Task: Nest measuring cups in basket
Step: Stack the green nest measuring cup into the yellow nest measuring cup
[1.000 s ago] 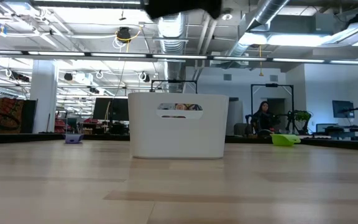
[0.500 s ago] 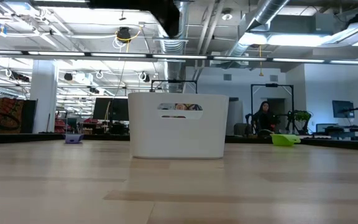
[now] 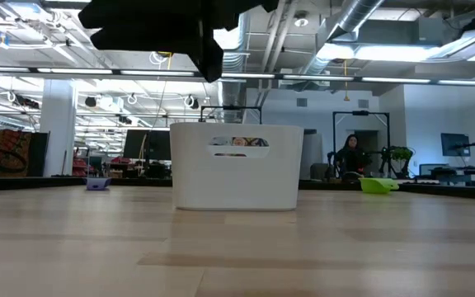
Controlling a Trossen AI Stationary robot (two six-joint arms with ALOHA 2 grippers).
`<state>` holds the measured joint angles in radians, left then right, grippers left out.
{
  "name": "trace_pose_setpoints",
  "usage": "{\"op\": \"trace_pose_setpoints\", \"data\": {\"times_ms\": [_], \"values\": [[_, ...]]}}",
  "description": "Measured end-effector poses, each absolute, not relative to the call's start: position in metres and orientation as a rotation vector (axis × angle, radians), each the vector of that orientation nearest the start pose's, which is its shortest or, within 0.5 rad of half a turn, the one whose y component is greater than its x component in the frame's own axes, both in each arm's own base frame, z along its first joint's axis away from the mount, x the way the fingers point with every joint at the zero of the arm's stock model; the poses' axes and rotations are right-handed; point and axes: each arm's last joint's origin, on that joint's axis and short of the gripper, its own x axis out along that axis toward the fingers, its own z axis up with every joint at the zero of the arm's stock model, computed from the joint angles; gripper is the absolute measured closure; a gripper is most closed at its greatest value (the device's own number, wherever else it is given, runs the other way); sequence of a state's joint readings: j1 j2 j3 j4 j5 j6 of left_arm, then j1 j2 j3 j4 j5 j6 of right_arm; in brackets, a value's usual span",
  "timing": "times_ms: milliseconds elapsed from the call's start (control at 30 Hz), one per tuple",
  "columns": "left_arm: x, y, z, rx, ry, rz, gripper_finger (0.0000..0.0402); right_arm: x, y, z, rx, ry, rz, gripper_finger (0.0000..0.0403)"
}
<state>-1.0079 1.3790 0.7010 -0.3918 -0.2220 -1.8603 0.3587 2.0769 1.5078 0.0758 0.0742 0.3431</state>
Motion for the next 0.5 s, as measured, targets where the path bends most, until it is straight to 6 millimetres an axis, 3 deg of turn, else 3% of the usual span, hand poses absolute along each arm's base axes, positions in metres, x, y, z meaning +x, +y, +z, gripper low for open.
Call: {"op": "trace_pose_setpoints", "data": {"times_ms": [233, 500], "values": [[0.145, -0.203, 0.154, -0.958, 1.181, 0.352, 0.0401, 0.441, 0.163, 0.206, 0.217, 0.547, 0.189, 0.0296], [0.144, -0.191, 0.195, -0.716, 1.095, 0.377, 0.0402, 0.436, 0.161, 0.211, 0.202, 0.585, 0.181, 0.0296]]}}
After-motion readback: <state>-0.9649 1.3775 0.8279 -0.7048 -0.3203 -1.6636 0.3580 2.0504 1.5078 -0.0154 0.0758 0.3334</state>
